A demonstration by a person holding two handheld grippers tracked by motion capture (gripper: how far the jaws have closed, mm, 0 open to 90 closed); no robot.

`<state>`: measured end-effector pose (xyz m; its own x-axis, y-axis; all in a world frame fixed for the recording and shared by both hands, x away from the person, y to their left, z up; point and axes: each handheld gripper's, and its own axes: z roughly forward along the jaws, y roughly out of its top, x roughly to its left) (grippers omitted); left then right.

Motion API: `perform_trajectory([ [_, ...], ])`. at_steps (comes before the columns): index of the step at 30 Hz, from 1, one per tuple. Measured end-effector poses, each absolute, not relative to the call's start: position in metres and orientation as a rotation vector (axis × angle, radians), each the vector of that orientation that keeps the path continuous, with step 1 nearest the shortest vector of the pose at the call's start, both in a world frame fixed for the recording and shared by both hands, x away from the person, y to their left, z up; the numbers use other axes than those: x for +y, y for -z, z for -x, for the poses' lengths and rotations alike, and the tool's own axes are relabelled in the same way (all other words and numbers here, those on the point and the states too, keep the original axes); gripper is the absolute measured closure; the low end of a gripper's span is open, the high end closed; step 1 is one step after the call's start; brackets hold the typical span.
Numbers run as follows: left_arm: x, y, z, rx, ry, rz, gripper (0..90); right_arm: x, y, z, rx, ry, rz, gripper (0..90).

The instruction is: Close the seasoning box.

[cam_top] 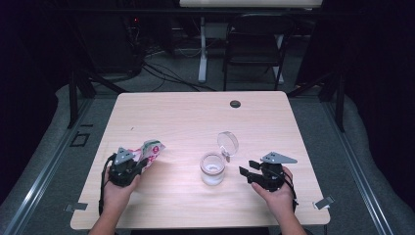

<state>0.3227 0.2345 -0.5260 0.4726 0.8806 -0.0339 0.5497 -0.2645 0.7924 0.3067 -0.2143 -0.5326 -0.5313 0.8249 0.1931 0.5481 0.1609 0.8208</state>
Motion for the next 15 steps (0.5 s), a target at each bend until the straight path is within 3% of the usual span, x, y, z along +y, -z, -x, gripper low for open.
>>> perform_trajectory([
  [6,0.245,0.517,-0.327,1.200,-0.516,-1.957,90.0,-0.216,0.533,-0.307,2.137,-1.317,-1.325,49.4],
  [15,0.251,0.499,-0.330,1.185,-0.592,-1.990,90.0,-0.215,0.534,-0.306,2.146,-1.301,-1.325,49.4],
])
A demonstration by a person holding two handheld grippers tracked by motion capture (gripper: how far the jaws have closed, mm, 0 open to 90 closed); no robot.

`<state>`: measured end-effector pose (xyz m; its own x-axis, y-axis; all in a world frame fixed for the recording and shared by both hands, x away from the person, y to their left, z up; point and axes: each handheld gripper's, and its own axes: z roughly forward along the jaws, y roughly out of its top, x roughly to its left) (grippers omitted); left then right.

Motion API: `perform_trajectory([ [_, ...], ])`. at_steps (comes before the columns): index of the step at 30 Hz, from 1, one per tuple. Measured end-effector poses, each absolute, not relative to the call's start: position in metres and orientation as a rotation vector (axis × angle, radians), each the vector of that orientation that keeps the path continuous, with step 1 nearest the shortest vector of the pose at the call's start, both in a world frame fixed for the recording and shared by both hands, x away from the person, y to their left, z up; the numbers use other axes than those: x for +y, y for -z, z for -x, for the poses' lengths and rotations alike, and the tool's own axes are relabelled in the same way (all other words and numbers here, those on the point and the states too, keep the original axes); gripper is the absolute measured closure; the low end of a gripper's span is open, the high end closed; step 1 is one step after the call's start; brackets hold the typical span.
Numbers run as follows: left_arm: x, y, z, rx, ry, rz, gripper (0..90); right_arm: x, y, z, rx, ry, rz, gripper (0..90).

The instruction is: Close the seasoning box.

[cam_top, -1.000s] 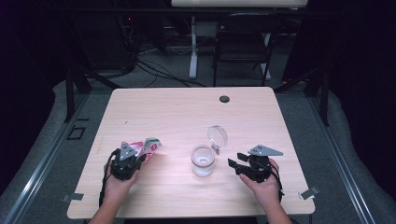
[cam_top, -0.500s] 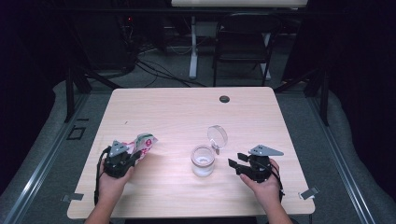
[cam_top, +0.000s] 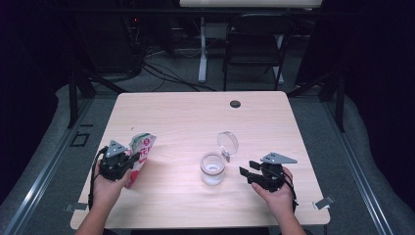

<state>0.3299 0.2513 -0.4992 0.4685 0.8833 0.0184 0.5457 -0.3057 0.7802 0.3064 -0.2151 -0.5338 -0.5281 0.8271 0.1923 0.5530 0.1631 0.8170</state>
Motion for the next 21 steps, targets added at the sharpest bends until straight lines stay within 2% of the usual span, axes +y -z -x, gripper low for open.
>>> perform_trajectory([
  [6,0.264,0.477,-0.336,1.194,-0.674,-2.003,90.0,-0.216,0.534,-0.307,2.144,-1.300,-1.329,49.3],
  [21,0.278,0.438,-0.359,1.210,-0.753,-2.005,90.0,-0.217,0.534,-0.307,2.141,-1.312,-1.330,49.3],
])
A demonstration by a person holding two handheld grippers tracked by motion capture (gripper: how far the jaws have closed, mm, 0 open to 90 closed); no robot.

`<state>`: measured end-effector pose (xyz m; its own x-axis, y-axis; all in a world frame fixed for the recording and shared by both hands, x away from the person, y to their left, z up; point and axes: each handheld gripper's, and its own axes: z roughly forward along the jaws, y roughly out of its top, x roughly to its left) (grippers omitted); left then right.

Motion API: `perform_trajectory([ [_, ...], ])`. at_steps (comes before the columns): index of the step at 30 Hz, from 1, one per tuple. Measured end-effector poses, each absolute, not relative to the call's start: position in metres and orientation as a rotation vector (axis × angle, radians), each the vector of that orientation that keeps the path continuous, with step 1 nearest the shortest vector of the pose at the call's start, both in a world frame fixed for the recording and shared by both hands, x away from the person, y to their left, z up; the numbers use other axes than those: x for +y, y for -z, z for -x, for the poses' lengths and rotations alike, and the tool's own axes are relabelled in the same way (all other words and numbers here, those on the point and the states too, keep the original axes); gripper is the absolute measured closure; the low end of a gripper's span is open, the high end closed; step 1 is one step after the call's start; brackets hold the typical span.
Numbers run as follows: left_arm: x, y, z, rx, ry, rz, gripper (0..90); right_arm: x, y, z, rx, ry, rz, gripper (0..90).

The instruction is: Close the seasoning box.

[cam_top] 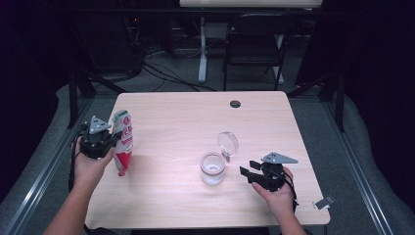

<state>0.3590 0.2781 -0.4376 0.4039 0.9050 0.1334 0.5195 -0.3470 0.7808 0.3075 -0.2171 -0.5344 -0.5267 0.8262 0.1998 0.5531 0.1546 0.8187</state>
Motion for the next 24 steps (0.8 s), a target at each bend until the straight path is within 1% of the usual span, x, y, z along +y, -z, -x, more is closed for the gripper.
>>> perform_trajectory([
  [5,0.268,0.424,-0.359,1.161,-0.744,-2.005,90.0,-0.218,0.534,-0.308,2.128,-1.327,-1.344,49.3],
  [10,0.250,0.419,-0.359,1.102,-0.693,-2.018,90.0,-0.218,0.534,-0.308,2.128,-1.328,-1.344,49.3],
  [24,0.191,0.425,-0.360,0.936,-0.592,-2.097,90.0,-0.220,0.533,-0.308,2.123,-1.336,-1.343,49.3],
])
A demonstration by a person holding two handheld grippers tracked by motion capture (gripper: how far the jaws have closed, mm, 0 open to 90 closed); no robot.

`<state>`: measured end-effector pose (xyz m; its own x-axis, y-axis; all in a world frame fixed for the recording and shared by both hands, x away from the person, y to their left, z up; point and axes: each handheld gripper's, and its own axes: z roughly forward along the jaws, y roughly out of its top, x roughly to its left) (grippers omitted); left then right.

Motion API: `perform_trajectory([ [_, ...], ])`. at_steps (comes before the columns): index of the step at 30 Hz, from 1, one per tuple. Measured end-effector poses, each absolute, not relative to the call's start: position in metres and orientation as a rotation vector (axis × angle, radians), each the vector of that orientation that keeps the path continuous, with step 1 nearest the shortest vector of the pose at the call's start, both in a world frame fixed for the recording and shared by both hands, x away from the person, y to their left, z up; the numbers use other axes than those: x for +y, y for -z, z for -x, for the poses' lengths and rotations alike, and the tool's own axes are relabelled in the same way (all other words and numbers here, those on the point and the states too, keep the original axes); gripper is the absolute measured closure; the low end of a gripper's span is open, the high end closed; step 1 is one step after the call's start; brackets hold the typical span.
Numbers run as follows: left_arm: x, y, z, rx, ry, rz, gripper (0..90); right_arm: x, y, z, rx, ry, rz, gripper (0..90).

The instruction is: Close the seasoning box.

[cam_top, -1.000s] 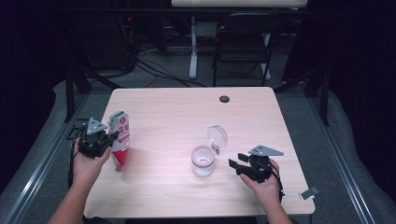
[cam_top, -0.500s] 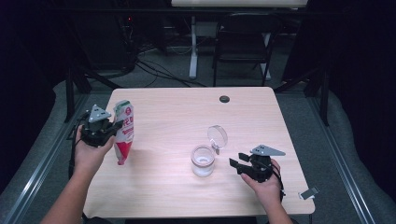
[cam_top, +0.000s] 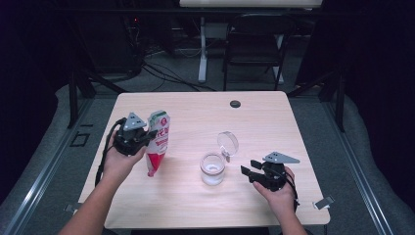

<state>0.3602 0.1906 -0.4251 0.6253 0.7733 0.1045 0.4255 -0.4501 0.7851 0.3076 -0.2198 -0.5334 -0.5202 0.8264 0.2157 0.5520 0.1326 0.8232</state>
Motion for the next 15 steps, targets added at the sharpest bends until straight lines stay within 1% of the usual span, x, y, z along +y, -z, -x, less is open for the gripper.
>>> perform_trajectory([
  [9,0.165,0.431,-0.355,0.857,-0.559,-2.144,90.0,-0.221,0.533,-0.308,2.133,-1.307,-1.339,49.3],
  [12,0.159,0.432,-0.353,0.833,-0.546,-2.151,90.0,-0.221,0.532,-0.308,2.130,-1.307,-1.324,51.4],
  [15,0.153,0.435,-0.348,0.798,-0.526,-2.156,90.0,-0.220,0.531,-0.308,2.116,-1.323,-1.317,51.6],
])
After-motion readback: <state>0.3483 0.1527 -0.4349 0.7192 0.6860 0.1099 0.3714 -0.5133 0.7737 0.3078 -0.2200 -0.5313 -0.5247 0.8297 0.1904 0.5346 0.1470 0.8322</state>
